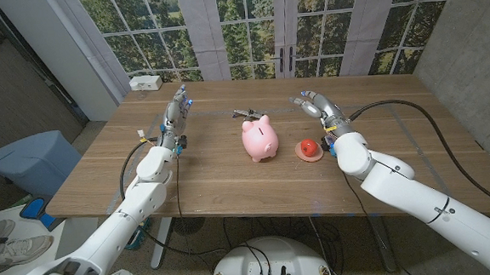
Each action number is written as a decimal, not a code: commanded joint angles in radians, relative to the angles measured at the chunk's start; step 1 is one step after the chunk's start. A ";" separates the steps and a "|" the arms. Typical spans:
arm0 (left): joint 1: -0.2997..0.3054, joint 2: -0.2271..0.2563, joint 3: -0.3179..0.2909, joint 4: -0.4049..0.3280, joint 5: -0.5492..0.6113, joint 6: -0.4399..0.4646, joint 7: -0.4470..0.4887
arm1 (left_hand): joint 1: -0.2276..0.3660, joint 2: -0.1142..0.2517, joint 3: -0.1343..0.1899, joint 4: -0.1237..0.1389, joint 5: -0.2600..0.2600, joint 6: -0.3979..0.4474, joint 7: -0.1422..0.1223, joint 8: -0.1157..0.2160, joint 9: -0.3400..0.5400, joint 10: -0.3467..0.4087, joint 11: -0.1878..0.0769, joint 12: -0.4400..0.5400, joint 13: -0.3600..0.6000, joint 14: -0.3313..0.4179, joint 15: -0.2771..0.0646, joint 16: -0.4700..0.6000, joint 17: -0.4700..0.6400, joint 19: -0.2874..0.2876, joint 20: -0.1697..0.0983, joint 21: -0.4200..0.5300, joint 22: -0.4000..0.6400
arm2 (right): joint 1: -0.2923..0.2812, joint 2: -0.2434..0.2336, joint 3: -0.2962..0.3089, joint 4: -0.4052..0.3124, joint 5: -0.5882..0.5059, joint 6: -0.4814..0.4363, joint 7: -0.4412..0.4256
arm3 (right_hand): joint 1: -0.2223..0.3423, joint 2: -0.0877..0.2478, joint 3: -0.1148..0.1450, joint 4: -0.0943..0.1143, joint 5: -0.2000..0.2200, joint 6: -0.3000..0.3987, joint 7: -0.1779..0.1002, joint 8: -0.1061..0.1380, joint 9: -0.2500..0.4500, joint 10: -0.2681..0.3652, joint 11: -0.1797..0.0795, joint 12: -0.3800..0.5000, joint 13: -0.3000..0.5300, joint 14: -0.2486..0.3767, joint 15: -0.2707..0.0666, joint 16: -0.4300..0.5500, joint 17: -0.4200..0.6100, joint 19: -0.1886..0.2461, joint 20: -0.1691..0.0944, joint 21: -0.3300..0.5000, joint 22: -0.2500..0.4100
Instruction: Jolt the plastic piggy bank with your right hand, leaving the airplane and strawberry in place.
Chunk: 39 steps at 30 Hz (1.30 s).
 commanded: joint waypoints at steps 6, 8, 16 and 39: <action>0.017 0.004 -0.007 -0.004 -0.009 -0.014 -0.009 | -0.002 0.055 -0.001 -0.007 0.004 0.008 0.001 0.002 0.005 0.005 -0.002 0.000 0.003 -0.019 -0.127 0.002 0.001 0.007 -0.139 0.001 0.004 | 0.088 0.015 -0.160 -0.118 -0.148 -0.330 0.063 | -0.005 -0.050 -0.027 -0.004 0.002 -0.033 0.009 -0.003 0.007 -0.023 0.002 -0.001 0.012 -0.050 0.023 -0.008 0.012 -0.033 0.049 -0.023 0.008; 0.017 0.003 -0.009 -0.003 -0.010 -0.017 -0.009 | -0.001 0.055 -0.001 -0.007 0.004 0.008 0.001 0.002 0.005 0.005 -0.003 0.000 0.003 -0.020 -0.127 0.001 0.001 0.007 -0.139 0.001 0.004 | 0.108 0.016 -0.184 -0.125 -0.160 -0.370 0.081 | -0.008 -0.058 -0.033 -0.003 0.003 -0.043 0.012 -0.005 0.008 -0.034 0.003 -0.003 0.014 -0.057 0.026 -0.009 0.014 -0.042 0.055 -0.028 0.008; 0.021 0.004 -0.012 -0.001 -0.014 -0.026 -0.017 | 0.000 0.055 -0.002 -0.009 0.004 0.007 0.000 0.002 0.005 0.006 -0.005 -0.001 0.003 -0.020 -0.126 0.001 0.001 0.007 -0.139 0.000 0.004 | 0.178 0.025 -0.272 -0.149 -0.188 -0.498 0.121 | -0.019 -0.087 -0.055 0.000 0.012 -0.095 0.021 -0.013 0.009 -0.076 0.005 -0.009 0.020 -0.086 0.039 -0.012 0.019 -0.060 0.072 -0.041 0.009; 0.050 0.005 -0.031 -0.004 -0.032 -0.065 -0.032 | 0.003 0.056 -0.004 -0.014 0.004 0.006 0.005 0.001 0.005 0.008 0.005 -0.001 0.004 -0.018 -0.121 0.001 0.001 0.010 -0.135 0.000 0.004 | 0.452 0.104 -0.615 -0.139 -0.341 -0.842 0.318 | -0.035 -0.155 -0.106 0.006 0.041 -0.137 0.043 0.003 0.016 -0.116 0.019 0.002 0.037 -0.196 0.086 -0.032 0.029 -0.138 0.127 -0.078 0.008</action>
